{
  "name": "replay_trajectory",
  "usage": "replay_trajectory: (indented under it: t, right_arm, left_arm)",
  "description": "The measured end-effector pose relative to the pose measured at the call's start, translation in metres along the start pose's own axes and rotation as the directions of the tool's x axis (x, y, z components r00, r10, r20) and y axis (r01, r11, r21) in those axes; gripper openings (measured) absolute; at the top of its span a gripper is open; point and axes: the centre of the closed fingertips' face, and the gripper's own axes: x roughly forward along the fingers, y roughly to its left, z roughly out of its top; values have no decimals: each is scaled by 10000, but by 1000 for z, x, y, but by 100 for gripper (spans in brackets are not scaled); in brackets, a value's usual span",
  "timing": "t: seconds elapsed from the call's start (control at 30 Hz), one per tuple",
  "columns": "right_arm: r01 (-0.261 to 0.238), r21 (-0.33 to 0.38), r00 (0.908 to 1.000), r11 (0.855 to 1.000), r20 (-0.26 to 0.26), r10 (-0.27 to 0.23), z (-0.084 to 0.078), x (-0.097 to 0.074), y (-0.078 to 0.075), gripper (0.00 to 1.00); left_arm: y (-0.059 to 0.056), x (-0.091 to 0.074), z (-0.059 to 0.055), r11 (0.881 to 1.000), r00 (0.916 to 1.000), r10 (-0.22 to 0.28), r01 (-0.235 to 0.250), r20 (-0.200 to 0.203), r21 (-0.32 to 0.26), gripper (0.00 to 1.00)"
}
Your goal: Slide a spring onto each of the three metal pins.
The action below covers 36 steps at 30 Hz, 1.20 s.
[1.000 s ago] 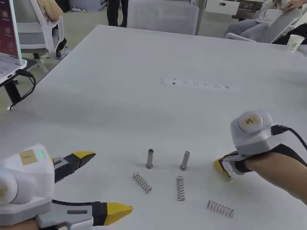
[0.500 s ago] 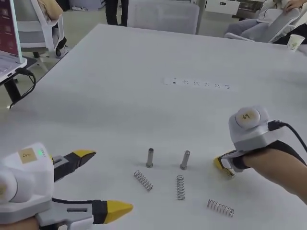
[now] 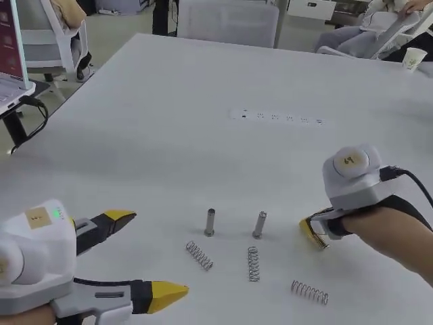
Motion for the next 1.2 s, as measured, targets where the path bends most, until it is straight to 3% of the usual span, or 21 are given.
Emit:
replay_trajectory:
  t: [0.53, 1.2]
  right_arm:
    - [27, -134, 9986, 9999, 531, -20, 10, -14, 2, 5]
    - [87, -171, 9965, 9998, 838, -72, 14, -21, 4, 5]
  left_arm:
    - [-1, 0, 3, 9999, 10000, -89, 89, 13, 84, 83]
    - [-3, 1, 5, 9998, 9999, -149, 149, 12, 160, 83]
